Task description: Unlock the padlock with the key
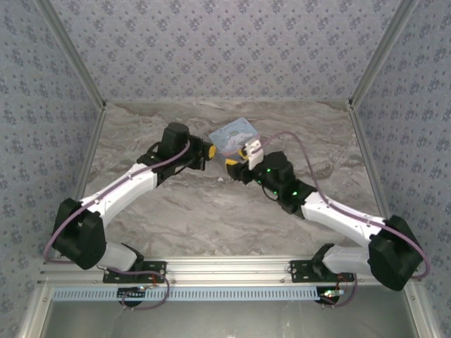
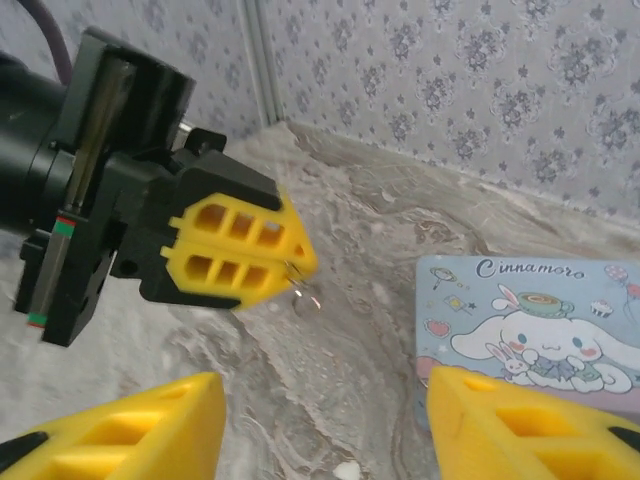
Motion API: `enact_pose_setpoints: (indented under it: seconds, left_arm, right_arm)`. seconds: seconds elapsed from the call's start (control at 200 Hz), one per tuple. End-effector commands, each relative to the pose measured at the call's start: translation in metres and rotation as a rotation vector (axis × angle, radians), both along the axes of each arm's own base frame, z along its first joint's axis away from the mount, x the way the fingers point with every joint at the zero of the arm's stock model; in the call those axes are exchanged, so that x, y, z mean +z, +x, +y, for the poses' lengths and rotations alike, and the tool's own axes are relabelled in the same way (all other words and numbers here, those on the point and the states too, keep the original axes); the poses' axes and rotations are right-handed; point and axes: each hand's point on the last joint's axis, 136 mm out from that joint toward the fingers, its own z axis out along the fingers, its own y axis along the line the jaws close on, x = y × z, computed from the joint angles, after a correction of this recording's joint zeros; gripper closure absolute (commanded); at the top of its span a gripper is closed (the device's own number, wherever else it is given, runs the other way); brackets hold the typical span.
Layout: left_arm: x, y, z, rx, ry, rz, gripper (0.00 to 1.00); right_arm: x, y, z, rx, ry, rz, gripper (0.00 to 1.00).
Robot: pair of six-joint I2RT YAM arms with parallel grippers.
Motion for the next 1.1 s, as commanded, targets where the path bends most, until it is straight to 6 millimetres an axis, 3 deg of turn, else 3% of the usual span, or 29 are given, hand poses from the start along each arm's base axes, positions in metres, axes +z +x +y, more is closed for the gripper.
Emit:
enact_pose_setpoints:
  seconds: [0.0, 0.105, 0.285, 0.45, 0.615, 0.884, 1.094]
  left_arm:
    - [0.031, 0.018, 0.002, -0.088, 0.160, -0.261, 1.00]
    - [0.056, 0.026, -0.008, -0.182, 0.214, -0.476, 1.00]
    - [0.078, 0.027, -0.027, -0.311, 0.211, -0.730, 1.00]
    - [0.107, 0.016, -0.039, -0.389, 0.198, -0.969, 1.00]
    - [0.134, -0.004, -0.038, -0.434, 0.246, -1.152, 1.00]
    - [0.152, -0.029, -0.045, -0.488, 0.170, -1.292, 1.00]
    - [0.150, -0.037, -0.056, -0.538, 0.167, -1.301, 1.00]
  right_arm:
    - [0.000, -0.024, 0.000, 0.179, 0.180, 0.210, 0.36]
    - [0.007, -0.016, -0.012, 0.199, 0.290, 0.330, 0.33]
    - [0.031, -0.002, -0.023, 0.288, 0.537, 0.447, 0.32]
    - [0.050, 0.002, -0.017, 0.356, 0.615, 0.458, 0.31]
    - [0.059, 0.005, -0.014, 0.382, 0.656, 0.458, 0.32]
    - [0.072, 0.005, -0.010, 0.436, 0.711, 0.425, 0.34]
    - [0.085, 0.005, -0.006, 0.467, 0.717, 0.405, 0.36]
